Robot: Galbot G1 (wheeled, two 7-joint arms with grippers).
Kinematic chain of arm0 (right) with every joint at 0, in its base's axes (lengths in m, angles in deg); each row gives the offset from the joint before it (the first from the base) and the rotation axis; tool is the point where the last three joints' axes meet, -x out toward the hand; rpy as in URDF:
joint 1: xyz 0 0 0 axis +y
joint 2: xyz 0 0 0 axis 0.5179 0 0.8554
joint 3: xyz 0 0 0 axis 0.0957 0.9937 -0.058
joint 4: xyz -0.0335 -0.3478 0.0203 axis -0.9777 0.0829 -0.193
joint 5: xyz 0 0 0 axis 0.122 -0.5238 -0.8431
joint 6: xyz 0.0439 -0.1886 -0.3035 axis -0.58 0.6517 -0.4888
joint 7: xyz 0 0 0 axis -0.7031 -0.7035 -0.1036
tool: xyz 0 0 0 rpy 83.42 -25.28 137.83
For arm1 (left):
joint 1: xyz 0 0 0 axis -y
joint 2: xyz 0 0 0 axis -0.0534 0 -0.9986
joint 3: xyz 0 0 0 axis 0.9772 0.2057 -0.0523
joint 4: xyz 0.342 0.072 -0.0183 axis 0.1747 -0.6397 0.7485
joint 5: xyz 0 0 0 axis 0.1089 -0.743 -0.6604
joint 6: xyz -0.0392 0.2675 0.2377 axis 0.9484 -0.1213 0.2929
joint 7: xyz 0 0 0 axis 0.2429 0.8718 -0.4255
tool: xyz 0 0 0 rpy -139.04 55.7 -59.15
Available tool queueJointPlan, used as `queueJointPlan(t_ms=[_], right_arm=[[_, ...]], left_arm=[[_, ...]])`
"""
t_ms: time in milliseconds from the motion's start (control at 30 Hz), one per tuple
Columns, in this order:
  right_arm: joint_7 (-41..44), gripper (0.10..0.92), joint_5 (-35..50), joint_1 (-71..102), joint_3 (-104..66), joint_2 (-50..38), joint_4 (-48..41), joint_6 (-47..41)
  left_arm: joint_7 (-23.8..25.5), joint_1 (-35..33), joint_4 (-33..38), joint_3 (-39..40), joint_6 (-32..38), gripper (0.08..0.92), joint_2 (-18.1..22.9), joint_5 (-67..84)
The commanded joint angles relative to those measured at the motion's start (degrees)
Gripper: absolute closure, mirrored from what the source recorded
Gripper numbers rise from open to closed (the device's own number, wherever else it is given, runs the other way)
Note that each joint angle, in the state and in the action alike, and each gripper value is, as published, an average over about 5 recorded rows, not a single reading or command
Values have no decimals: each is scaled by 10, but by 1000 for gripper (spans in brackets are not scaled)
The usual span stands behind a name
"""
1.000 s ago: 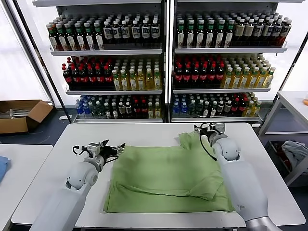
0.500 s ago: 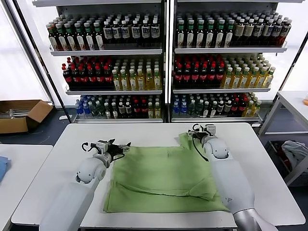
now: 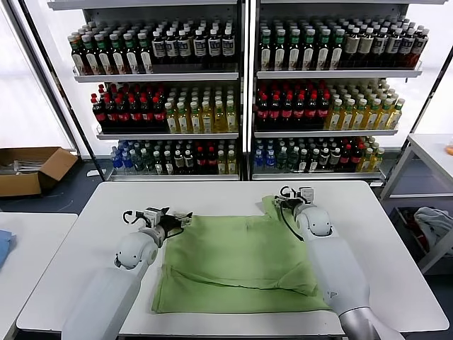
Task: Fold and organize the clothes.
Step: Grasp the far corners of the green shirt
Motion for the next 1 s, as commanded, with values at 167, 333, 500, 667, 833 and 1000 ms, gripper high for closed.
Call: queueJointPlan(t_ms=[167, 333, 500, 667, 833, 1000], right_arm=[[-1, 336, -1, 7, 1, 2, 2, -5], [-3, 475, -1, 10, 2, -1, 8, -8], [-2, 605, -1, 16, 3, -6, 17, -9], [-4, 752, 2, 26, 4, -11, 30, -9], [-14, 888, 9, 36, -1, -8, 50, -9], [-20, 918, 18, 49, -11, -12, 98, -8]], left_arm=[[3, -12, -11, 3, -6, 294, 7, -1], [5, -23, -4, 3, -8, 441, 7, -1], [6, -34, 6, 0, -11, 579, 8, -1], [5, -48, 18, -5, -11, 727, 14, -3], [-6, -48, 29, -8, 2, 866, 17, -7], [-13, -46, 40, -17, 41, 911, 19, -24]])
